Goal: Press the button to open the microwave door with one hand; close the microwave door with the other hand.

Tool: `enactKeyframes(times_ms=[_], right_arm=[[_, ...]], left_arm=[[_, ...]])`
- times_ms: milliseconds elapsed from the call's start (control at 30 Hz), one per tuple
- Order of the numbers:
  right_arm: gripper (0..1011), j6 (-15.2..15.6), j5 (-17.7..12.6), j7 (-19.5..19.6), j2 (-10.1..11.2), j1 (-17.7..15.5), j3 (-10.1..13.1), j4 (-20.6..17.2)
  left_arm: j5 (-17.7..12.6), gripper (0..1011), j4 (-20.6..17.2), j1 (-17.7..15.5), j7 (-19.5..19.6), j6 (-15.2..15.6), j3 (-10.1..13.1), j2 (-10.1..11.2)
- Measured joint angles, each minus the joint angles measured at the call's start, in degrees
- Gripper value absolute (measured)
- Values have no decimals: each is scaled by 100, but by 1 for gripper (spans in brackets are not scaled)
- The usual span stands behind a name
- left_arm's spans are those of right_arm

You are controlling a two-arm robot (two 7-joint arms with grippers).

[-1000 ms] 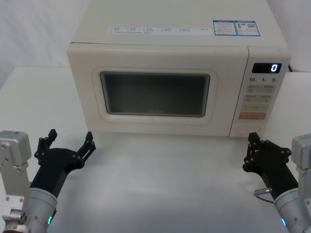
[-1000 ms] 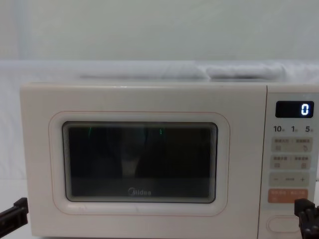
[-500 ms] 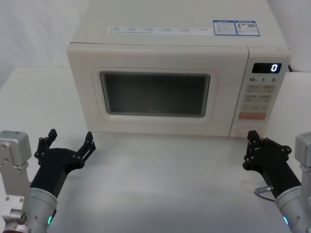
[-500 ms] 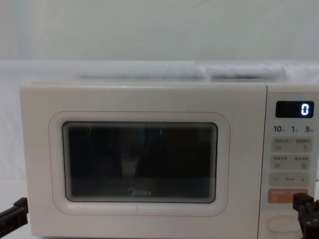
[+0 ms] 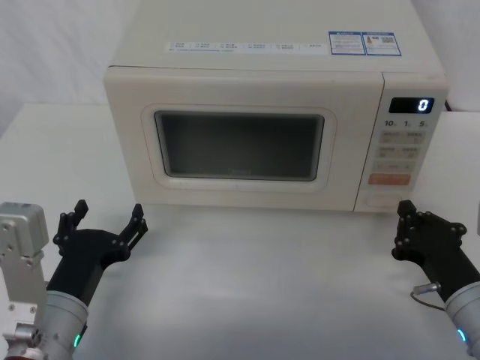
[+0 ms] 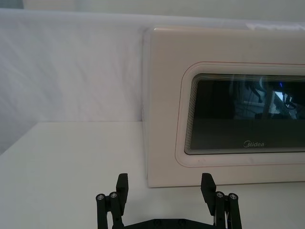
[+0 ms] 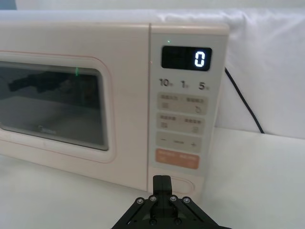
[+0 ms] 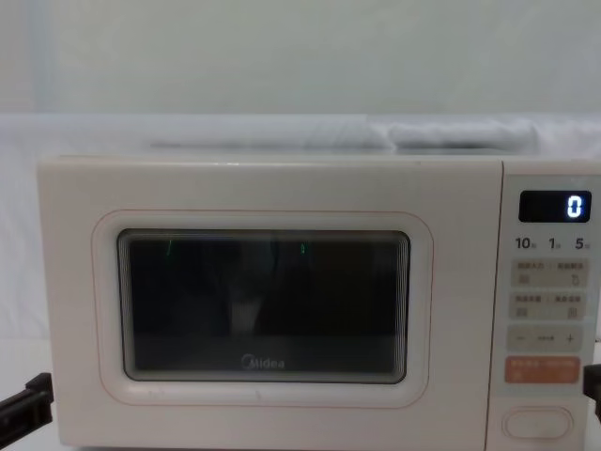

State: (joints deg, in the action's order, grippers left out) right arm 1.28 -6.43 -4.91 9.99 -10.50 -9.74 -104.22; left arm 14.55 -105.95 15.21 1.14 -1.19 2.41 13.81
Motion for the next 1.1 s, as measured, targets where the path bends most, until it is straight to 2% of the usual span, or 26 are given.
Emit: enactKeyframes(times_ms=[300, 400, 767, 1100], right_arm=[[0, 139, -62, -97, -124, 156, 216, 247], [0, 151, -61, -123, -149, 227, 227, 348], [0, 89, -59, -198, -363, 692, 178, 1076], [0, 228, -205, -253, -422, 925, 239, 1315]], left_arm=[[0, 1001, 0, 0, 0, 0, 0, 0], [0, 1001, 0, 0, 0, 0, 0, 0], [0, 1001, 0, 0, 0, 0, 0, 0], [0, 1001, 0, 0, 0, 0, 0, 0]])
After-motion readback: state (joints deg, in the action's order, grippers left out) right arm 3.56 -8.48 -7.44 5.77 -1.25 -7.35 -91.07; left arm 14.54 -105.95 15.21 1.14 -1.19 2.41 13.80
